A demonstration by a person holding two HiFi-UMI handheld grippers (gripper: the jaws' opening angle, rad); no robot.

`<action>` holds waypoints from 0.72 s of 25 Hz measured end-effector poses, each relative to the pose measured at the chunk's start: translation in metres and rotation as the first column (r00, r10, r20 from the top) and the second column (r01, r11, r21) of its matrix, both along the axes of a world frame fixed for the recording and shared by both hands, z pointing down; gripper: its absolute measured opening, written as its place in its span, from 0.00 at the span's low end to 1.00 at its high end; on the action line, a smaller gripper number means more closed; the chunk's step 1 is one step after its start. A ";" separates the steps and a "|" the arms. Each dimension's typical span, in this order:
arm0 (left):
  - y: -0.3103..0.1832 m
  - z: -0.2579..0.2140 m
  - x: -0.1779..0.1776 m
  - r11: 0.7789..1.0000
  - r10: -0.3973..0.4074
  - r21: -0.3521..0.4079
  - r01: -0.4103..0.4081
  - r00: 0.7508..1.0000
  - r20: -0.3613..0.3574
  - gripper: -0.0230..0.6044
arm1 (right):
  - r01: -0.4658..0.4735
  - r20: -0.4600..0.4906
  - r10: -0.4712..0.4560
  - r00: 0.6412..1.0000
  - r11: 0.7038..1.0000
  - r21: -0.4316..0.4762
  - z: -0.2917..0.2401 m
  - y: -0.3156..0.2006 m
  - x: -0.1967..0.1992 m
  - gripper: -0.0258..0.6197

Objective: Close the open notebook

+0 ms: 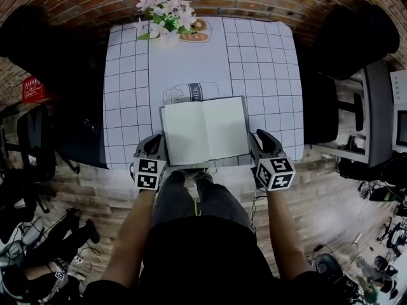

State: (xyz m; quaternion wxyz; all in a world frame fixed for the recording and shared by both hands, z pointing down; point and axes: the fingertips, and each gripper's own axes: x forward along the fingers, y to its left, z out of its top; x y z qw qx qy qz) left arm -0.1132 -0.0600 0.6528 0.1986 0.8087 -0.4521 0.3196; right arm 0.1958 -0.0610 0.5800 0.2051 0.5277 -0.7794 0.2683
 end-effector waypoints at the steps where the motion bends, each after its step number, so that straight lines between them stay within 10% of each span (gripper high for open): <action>1: 0.001 0.001 -0.001 1.000 -0.004 -0.008 0.004 1.000 0.008 0.08 | 0.007 -0.005 -0.007 1.000 1.000 -0.006 0.002 0.000 -0.001 0.25; 18: 0.009 0.013 0.006 0.992 0.124 -0.043 -0.119 0.978 0.169 0.08 | 0.029 -0.060 -0.037 0.997 0.992 -0.126 0.051 0.003 0.003 0.31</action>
